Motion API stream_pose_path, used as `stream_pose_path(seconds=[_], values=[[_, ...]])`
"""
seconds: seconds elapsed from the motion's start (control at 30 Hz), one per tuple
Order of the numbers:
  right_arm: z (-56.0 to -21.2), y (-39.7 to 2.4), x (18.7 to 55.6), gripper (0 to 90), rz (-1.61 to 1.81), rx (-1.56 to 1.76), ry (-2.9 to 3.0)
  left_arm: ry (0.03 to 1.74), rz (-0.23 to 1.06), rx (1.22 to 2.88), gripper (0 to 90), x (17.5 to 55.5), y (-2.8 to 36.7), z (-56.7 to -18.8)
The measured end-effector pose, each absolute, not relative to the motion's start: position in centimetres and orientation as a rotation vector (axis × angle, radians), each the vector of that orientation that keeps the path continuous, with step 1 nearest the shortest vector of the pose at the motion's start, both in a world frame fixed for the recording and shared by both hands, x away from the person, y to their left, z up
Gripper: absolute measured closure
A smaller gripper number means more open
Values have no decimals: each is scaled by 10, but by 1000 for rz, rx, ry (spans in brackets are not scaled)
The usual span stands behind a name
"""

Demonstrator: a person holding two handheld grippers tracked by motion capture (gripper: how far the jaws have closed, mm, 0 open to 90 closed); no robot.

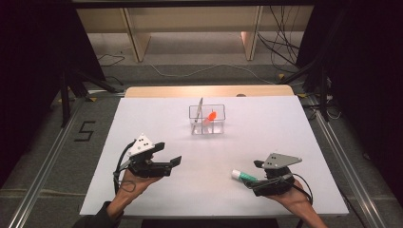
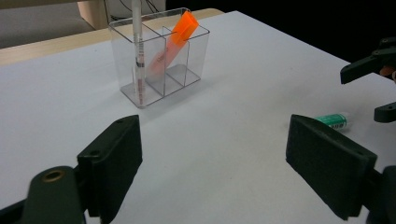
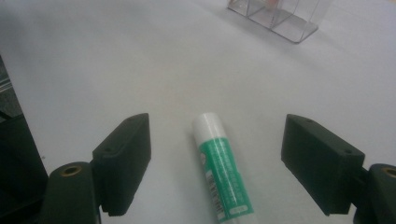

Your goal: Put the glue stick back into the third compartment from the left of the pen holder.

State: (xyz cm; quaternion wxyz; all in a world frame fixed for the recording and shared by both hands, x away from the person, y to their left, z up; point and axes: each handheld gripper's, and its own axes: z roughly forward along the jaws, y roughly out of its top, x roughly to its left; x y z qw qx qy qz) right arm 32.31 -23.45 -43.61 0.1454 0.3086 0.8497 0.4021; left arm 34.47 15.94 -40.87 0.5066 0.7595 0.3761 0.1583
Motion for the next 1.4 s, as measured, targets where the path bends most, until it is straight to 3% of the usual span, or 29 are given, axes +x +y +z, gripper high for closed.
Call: stream_pose_path(seconds=[0.7,1.03,1.4], values=[[-440,-221,345,261,855,845,2685,898,389,1777,166,332,169,-413],[-443,-209,358,315,651,842,2804,898,389,1776,165,331,169,-414],[-448,-197,368,448,513,779,2877,892,388,1784,165,330,168,-415]])
